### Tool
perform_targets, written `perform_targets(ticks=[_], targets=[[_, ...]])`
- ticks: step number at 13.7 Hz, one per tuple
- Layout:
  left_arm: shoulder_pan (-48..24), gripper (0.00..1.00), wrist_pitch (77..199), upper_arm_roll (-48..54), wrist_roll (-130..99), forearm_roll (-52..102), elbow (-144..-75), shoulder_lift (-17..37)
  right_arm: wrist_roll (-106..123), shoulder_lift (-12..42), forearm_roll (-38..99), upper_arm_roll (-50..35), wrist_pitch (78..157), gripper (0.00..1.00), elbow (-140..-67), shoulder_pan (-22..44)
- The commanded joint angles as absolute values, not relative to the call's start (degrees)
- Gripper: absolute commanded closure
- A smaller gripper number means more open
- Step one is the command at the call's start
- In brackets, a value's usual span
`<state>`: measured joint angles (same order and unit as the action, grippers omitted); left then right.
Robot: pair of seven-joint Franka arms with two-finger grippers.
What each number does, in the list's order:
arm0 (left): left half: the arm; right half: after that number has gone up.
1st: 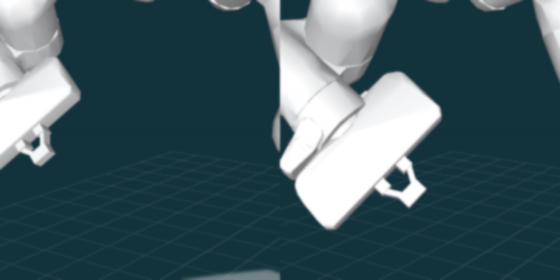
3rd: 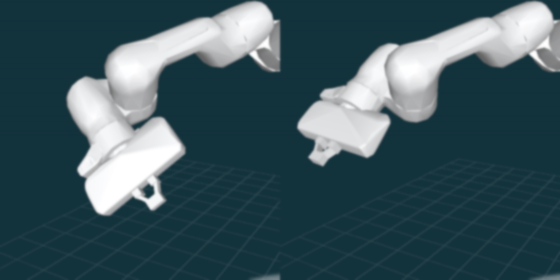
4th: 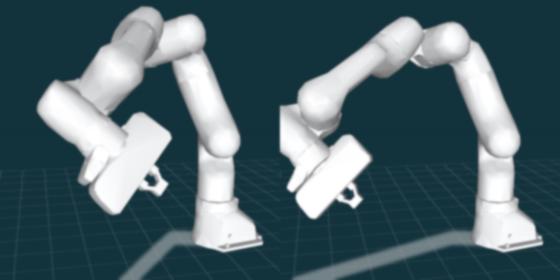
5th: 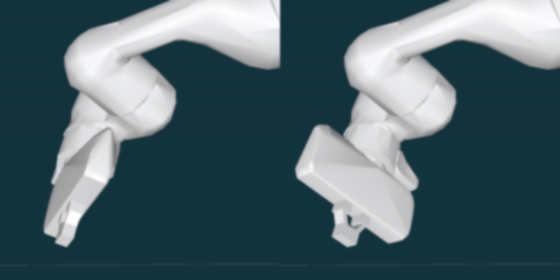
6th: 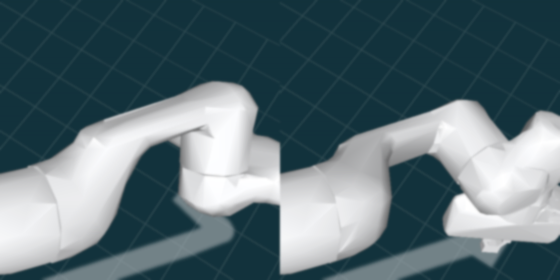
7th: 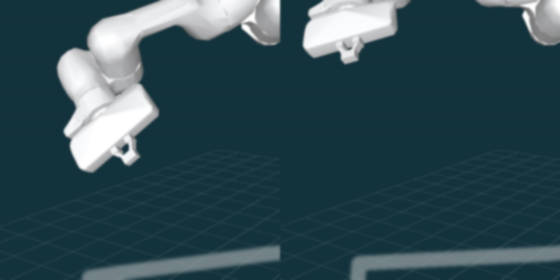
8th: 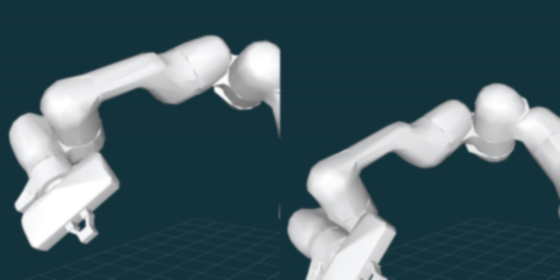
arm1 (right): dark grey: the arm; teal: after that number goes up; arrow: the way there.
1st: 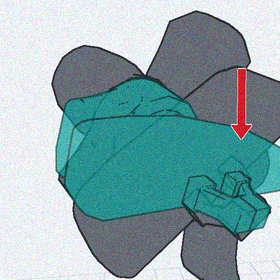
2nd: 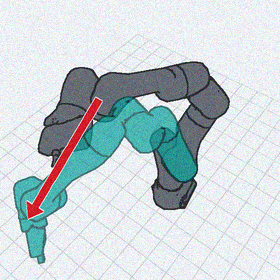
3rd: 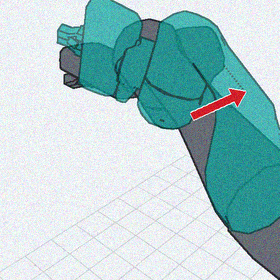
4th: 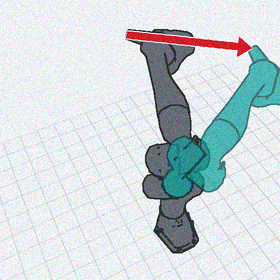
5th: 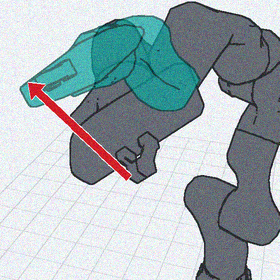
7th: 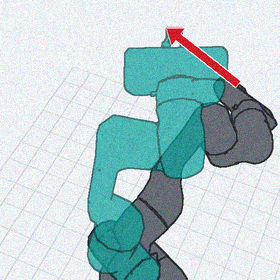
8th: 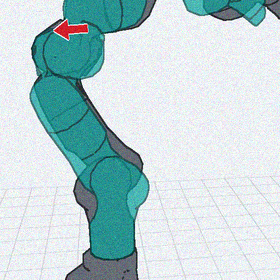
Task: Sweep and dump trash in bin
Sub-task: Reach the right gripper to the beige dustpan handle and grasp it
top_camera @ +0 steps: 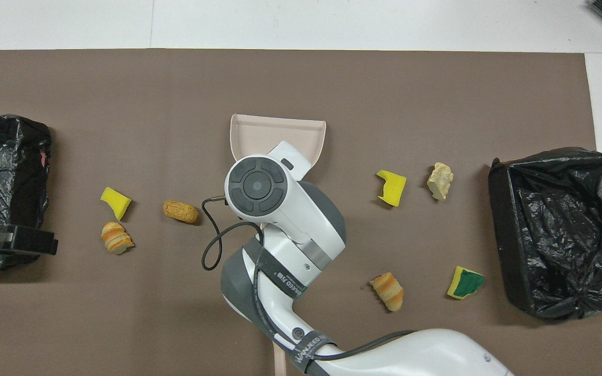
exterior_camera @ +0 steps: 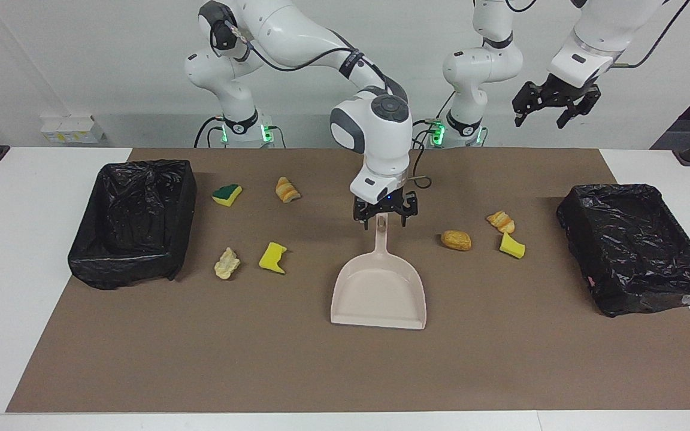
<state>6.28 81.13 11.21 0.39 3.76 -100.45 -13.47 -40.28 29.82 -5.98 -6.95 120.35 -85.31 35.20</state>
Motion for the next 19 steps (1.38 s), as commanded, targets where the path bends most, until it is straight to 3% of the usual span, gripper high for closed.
perform_targets(ticks=[1, 7, 11, 12, 16, 19], targets=[[5.62, 0.0, 81.65, 10.63, 0.09, 4.48, -102.04, -14.85, -41.31, 29.79, -8.43, -7.03, 121.73, 0.1, -87.18, 35.51], [5.63, 0.0, 81.65, 10.63, 0.09, 4.48, -102.04, -14.85, -43.5, 29.71, -8.61, -7.03, 122.78, 0.33, -90.18, 34.89], [5.62, 0.0, 81.74, 10.63, 0.44, 4.48, -102.04, -14.85, -44.12, 28.66, -8.7, -6.86, 122.26, 0.94, -90.09, 34.54], [5.62, 0.0, 81.74, 10.63, 0.44, 4.48, -102.13, -14.85, -44.21, 28.57, -8.7, -6.86, 122.43, 1.0, -90.09, 34.54], [2.55, 0.0, 81.91, 10.72, -0.35, 4.57, -103.35, -14.94, -40.36, 24.45, -8.79, -6.85, 121.56, 1.0, -90.96, 32.09], [-0.26, 0.0, 82.44, 10.72, -0.35, 4.66, -107.12, -17.48, -25.99, 17.07, -8.09, -6.94, 119.98, 1.0, -96.57, 27.53]])
